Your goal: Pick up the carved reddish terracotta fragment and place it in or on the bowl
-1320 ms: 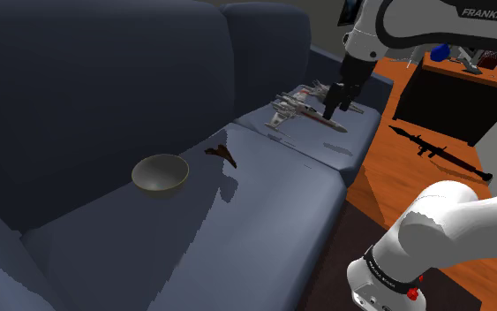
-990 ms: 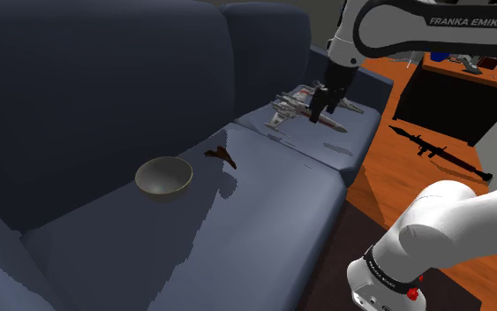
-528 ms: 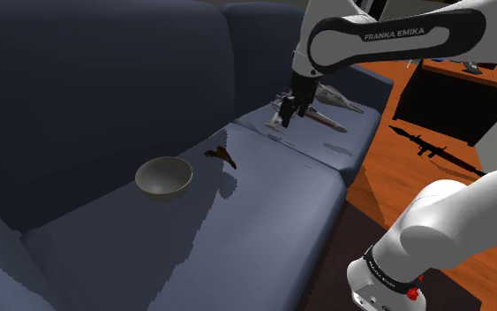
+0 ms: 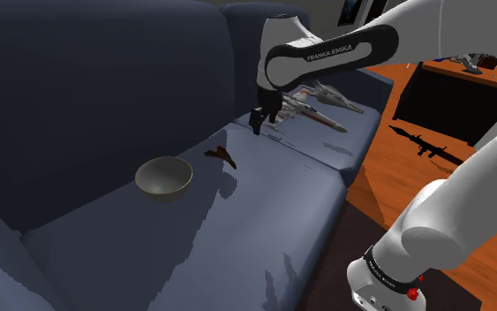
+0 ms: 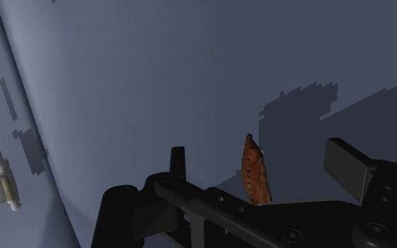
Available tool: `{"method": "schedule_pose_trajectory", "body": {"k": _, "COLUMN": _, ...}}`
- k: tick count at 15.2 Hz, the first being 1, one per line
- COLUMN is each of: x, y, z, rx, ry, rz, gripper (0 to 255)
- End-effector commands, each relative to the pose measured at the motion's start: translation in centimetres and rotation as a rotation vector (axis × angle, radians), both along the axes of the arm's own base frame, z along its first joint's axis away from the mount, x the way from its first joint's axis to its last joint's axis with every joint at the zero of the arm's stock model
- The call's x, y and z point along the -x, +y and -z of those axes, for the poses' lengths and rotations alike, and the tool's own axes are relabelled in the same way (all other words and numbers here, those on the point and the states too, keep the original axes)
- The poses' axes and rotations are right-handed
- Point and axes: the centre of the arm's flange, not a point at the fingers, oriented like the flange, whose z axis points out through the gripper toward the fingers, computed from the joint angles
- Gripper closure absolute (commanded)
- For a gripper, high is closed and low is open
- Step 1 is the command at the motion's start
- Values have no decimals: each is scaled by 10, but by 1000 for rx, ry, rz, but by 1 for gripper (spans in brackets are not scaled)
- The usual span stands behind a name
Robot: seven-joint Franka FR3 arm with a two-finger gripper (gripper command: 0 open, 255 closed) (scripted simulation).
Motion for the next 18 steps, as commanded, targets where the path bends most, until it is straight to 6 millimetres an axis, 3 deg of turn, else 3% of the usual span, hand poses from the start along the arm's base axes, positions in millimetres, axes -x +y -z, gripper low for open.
{"method": "schedule_pose_trajectory", "body": {"k": 1, "x": -16, "y": 11, "z": 16, "rx": 9, "ry": 3, "rz": -18, "gripper": 0}}
{"method": "schedule_pose_trajectory", "body": {"k": 14, "x": -137, "y": 89, "z": 118, "rx": 72, "ry": 22, "rz": -131, "gripper": 0}}
{"method": "schedule_pose_trajectory", "body": {"k": 18, "x": -142, "y": 89, "z": 137, "rx": 74, "ry": 23, "rz": -135, "gripper": 0}}
